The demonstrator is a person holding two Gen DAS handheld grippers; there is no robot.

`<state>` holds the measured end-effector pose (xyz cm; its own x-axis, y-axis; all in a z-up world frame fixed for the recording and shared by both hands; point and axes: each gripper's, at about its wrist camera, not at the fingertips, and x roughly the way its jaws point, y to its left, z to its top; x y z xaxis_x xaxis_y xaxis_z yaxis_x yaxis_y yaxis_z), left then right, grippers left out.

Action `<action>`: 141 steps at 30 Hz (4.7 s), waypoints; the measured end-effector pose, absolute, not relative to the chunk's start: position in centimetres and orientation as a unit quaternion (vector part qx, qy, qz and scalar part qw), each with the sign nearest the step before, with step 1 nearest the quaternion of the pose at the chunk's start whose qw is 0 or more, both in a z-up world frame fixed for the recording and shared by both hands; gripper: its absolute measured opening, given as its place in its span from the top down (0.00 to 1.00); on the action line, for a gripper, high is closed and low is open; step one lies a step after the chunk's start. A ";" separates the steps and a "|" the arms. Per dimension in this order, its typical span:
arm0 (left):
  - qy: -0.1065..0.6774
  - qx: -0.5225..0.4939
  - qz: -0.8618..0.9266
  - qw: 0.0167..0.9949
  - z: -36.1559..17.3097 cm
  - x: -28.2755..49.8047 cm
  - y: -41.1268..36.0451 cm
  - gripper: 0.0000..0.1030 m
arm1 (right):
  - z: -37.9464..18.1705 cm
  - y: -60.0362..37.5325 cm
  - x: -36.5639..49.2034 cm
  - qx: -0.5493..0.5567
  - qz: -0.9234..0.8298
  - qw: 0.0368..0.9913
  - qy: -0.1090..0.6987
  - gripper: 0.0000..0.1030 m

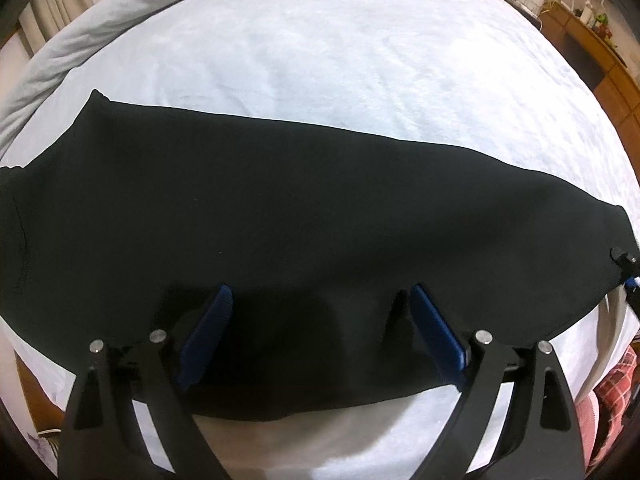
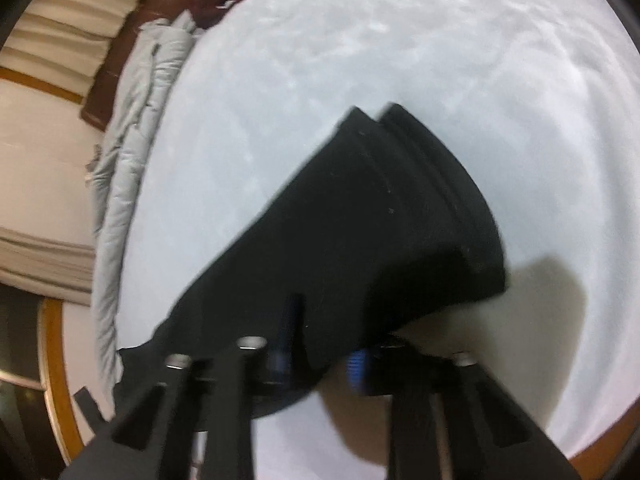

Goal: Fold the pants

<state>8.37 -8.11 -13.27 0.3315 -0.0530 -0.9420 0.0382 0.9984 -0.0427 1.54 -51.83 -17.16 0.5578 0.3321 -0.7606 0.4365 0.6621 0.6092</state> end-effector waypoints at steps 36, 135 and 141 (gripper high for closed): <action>0.574 -0.069 -0.001 0.816 -12.1 7.5 2.4 0.07 | -5.6 -32.7 6.4 0.154 0.089 0.889 0.421 0.87; 0.573 -0.041 -0.079 0.815 -15.1 10.2 -5.7 0.35 | -16.7 -29.7 5.6 0.213 0.128 0.798 0.550 0.56; 0.577 -0.072 -0.097 0.808 -13.4 10.4 -4.1 0.35 | -14.3 -28.5 5.6 0.173 0.116 0.810 0.548 0.53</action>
<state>10.41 -4.09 -13.36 0.3160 -0.2409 -0.9177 0.0739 0.9705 -0.2293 5.58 -28.51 -14.35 0.3733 0.3766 -0.8478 0.0022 0.9135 0.4068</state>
